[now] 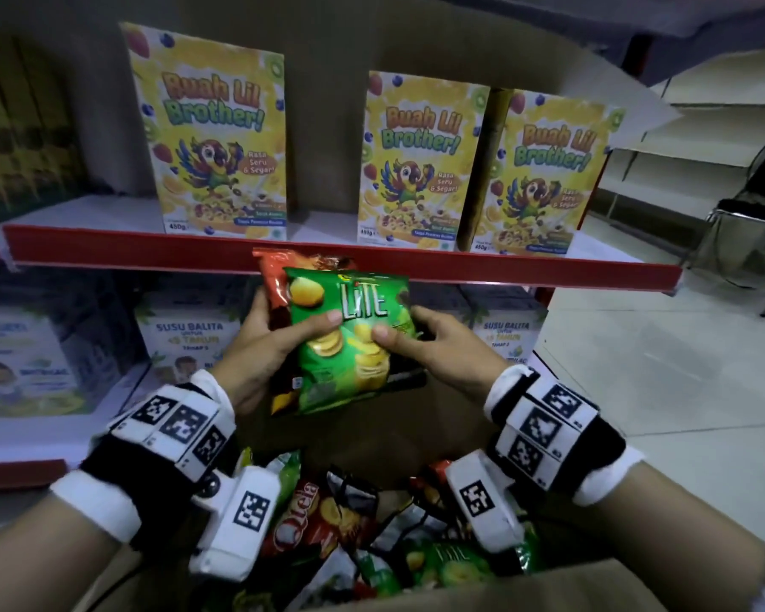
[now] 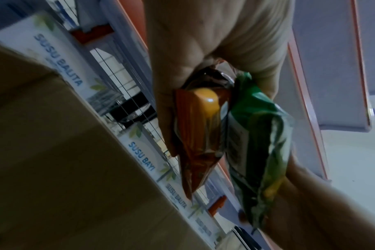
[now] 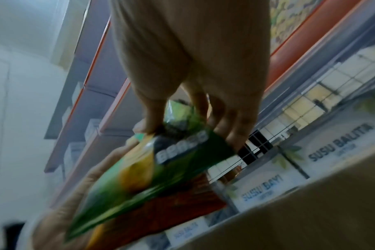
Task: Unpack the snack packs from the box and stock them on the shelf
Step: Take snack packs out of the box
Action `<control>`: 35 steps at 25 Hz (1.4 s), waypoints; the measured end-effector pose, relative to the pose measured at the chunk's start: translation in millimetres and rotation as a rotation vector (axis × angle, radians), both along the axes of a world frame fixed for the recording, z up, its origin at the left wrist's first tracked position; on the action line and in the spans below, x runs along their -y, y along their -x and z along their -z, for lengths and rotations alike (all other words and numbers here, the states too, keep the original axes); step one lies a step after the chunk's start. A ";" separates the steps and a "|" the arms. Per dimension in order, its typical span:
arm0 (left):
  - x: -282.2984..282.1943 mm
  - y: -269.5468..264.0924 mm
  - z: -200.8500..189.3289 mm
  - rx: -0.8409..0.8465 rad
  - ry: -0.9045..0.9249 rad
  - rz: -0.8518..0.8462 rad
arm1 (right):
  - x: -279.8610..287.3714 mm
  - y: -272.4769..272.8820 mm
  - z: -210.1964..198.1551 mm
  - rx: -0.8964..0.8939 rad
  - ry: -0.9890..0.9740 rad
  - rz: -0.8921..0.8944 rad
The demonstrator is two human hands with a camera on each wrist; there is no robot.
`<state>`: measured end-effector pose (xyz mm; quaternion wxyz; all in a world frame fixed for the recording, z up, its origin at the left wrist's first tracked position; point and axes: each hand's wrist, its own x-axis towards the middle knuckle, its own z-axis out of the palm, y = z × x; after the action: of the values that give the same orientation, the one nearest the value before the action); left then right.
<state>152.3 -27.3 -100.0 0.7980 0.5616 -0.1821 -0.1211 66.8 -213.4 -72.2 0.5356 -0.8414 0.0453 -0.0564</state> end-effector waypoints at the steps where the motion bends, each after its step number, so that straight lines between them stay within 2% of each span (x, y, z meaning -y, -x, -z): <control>1: -6.7 -4.9 -0.1 -0.005 -0.015 -0.047 | 2.9 -0.6 3.6 -0.067 0.098 -0.068; 3: -23.4 -14.9 -0.7 -0.011 -0.061 -0.100 | 7.6 -0.8 15.6 -0.278 0.364 -0.194; 6: -46.5 -22.6 -0.7 -0.018 -0.107 -0.074 | 0.1 -1.9 51.3 -0.610 0.776 -0.459; 10: -62.7 -18.9 0.9 -0.023 -0.143 -0.049 | -39.0 -5.5 113.0 -0.804 0.856 -0.765; 12: -67.1 -17.9 1.7 -0.027 -0.152 -0.055 | -54.2 -6.8 131.3 -0.821 0.903 -0.875; 14: -70.6 -17.8 1.2 -0.029 -0.150 -0.052 | -58.3 -8.5 139.6 -0.788 0.889 -0.908; 18: -74.8 -18.4 0.4 -0.033 -0.145 -0.017 | -46.3 -5.9 131.4 -0.689 0.642 -0.719; 23: -77.6 -21.2 -5.0 -0.026 -0.116 -0.048 | -11.3 -4.2 76.5 -0.538 -0.099 -0.341; 25: -76.6 -20.8 -7.3 -0.016 -0.094 -0.072 | 3.8 -3.0 55.4 -0.457 -0.247 -0.248; 28: -70.8 -18.2 -6.6 -0.021 -0.074 -0.086 | 23.1 1.2 23.3 -0.354 -0.257 -0.152; 31: -61.3 -15.8 -7.6 -0.040 -0.053 -0.095 | 38.1 4.5 -18.2 -0.197 -0.050 0.015; 32: -57.7 -15.1 -8.7 -0.041 -0.050 -0.088 | 40.7 4.4 -29.3 -0.079 -0.022 0.095; 35: -46.0 -12.4 -10.7 -0.030 -0.046 -0.065 | 22.3 8.1 -55.1 0.459 0.011 0.223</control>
<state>164.7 18.6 -89.4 0.7911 0.5835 -0.1487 -0.1077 58.7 -235.7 -17.1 0.5178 -0.7992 0.0149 -0.3048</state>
